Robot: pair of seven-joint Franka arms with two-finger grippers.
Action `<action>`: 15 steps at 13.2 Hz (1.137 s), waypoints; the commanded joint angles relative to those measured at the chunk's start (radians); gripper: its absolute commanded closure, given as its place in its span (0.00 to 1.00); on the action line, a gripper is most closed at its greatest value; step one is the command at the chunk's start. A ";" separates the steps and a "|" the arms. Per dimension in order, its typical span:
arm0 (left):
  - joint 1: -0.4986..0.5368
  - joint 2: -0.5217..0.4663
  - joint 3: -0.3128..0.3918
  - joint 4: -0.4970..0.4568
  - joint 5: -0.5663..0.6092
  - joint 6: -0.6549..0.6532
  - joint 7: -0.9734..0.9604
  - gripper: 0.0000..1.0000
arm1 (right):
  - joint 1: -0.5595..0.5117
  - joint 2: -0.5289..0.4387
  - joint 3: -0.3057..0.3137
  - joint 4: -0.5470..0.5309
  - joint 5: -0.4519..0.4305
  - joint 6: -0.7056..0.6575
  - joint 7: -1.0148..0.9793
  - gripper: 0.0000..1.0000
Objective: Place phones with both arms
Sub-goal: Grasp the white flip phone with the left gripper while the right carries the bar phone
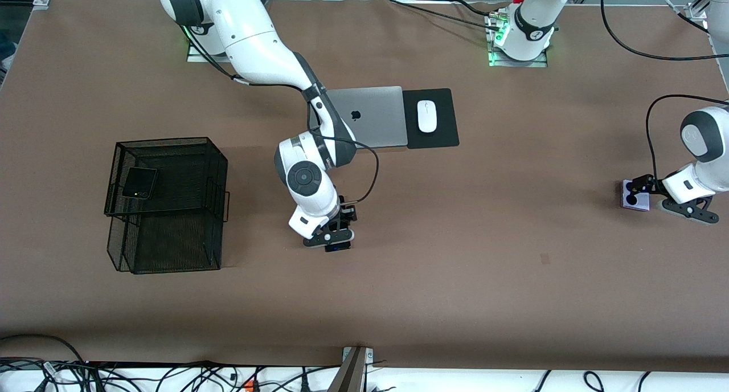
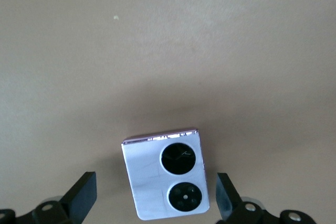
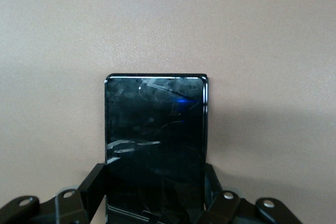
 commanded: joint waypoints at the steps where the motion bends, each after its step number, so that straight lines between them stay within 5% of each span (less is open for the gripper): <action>1: 0.034 -0.006 -0.016 -0.053 0.000 0.071 0.027 0.00 | -0.002 -0.005 0.005 -0.002 0.010 0.010 -0.020 1.00; 4: 0.049 0.020 -0.016 -0.056 0.001 0.102 0.028 0.00 | -0.008 -0.040 -0.009 0.000 0.008 -0.020 -0.021 1.00; 13: 0.046 0.071 -0.039 -0.046 0.001 0.154 0.022 0.00 | -0.107 -0.336 -0.334 -0.014 0.017 -0.563 -0.265 1.00; 15: 0.046 0.071 -0.039 -0.044 0.003 0.154 0.024 0.00 | -0.105 -0.416 -0.377 -0.128 0.016 -0.594 -0.320 1.00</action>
